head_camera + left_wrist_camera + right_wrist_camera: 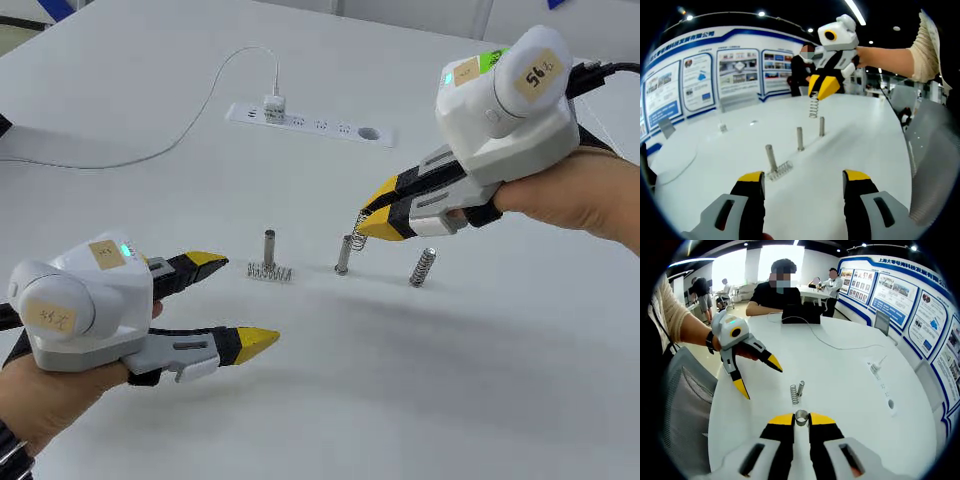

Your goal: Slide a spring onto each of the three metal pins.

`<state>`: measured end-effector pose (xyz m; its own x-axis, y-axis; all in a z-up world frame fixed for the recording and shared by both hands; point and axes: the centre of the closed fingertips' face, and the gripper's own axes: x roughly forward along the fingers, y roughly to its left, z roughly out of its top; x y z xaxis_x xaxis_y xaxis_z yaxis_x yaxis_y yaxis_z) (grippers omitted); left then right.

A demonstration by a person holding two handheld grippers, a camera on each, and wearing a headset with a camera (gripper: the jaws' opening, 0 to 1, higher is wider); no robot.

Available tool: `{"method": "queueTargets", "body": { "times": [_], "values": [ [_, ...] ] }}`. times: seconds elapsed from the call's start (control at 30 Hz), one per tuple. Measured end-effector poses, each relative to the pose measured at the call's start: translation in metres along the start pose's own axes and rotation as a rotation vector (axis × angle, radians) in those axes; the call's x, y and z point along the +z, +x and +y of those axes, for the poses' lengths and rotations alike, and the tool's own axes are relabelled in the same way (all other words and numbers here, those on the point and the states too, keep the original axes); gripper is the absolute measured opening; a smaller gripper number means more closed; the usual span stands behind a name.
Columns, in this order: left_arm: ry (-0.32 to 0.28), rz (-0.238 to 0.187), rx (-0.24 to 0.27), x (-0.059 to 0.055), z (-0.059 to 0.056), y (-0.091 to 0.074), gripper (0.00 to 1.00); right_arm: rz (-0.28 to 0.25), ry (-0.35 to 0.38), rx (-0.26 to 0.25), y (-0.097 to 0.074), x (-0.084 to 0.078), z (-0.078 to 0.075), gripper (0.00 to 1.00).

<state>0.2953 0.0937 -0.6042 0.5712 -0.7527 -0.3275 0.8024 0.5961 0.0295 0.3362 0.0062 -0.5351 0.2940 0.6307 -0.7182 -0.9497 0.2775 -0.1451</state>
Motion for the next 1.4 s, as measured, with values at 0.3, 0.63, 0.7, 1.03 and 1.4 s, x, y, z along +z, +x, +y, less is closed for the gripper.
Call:
{"method": "queueTargets", "body": {
  "times": [0.3, 0.63, 0.7, 1.03, 1.4],
  "values": [
    [0.001, 0.008, 0.009, -0.003, 0.002, -0.001, 0.65, 0.003, 0.03, -0.036, 0.01, -0.004, -0.019, 0.12],
    [-0.004, 0.012, 0.01, -0.005, 0.003, -0.002, 0.65, 0.016, 0.051, -0.032, 0.021, -0.01, -0.026, 0.12],
    [-0.005, 0.012, 0.011, -0.004, 0.004, -0.002, 0.65, 0.017, 0.051, -0.03, 0.023, -0.011, -0.026, 0.12],
    [-0.007, 0.013, 0.014, -0.006, 0.005, -0.001, 0.65, 0.03, 0.065, -0.016, 0.032, -0.014, -0.027, 0.12],
    [-0.01, 0.012, 0.015, -0.006, 0.006, -0.002, 0.64, 0.048, 0.074, -0.01, 0.039, -0.021, -0.028, 0.12]
  ]
}}
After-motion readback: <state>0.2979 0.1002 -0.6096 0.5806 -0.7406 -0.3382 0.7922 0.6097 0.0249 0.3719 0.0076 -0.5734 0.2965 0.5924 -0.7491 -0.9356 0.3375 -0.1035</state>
